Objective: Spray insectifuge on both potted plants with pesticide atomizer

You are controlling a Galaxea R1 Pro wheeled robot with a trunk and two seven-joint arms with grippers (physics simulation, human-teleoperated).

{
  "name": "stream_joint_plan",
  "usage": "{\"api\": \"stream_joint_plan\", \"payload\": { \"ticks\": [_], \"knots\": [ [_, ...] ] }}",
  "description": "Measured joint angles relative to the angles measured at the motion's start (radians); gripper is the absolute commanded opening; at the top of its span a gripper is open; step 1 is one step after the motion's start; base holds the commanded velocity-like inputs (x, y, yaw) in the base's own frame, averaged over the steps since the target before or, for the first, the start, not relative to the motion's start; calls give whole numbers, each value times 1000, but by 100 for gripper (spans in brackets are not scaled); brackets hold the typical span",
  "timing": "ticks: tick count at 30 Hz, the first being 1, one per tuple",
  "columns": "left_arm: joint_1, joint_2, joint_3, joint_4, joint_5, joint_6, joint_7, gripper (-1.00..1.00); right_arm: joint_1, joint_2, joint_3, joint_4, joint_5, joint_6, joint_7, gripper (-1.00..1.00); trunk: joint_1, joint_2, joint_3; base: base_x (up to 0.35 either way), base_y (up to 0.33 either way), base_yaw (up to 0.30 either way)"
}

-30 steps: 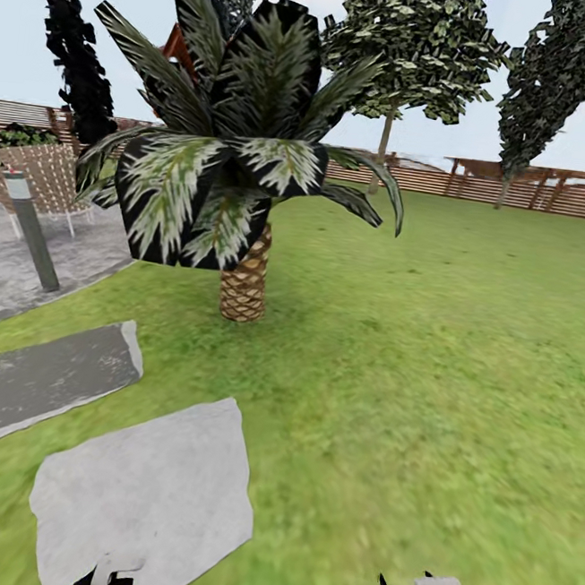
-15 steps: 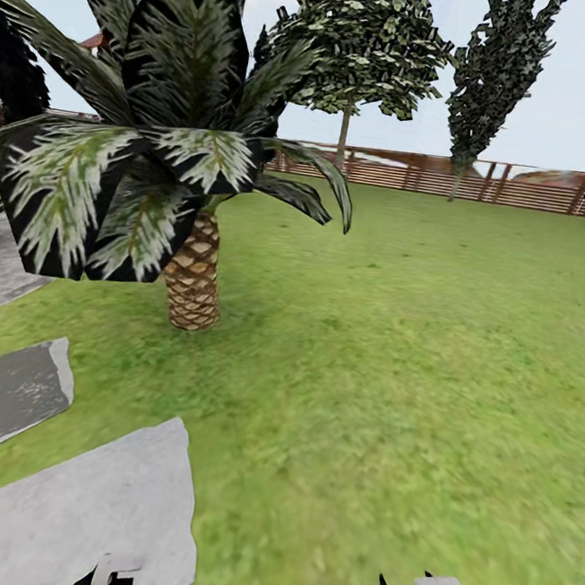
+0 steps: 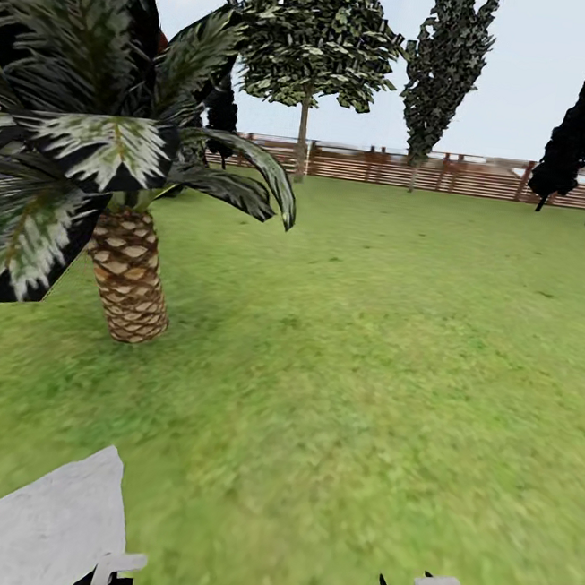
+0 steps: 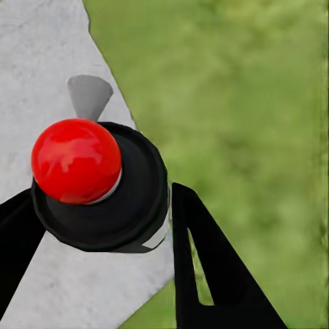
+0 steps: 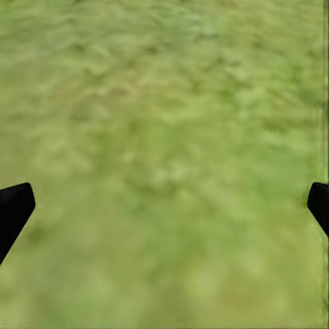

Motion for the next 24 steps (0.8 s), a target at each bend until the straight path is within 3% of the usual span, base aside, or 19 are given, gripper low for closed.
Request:
{"api": "stream_joint_plan", "payload": {
  "ticks": [24],
  "knots": [
    [0,0,1,0,0,0,0,-100,0,0,0,0,0,0,0,100,0,0,0,281,-215,-194]
  ]
}}
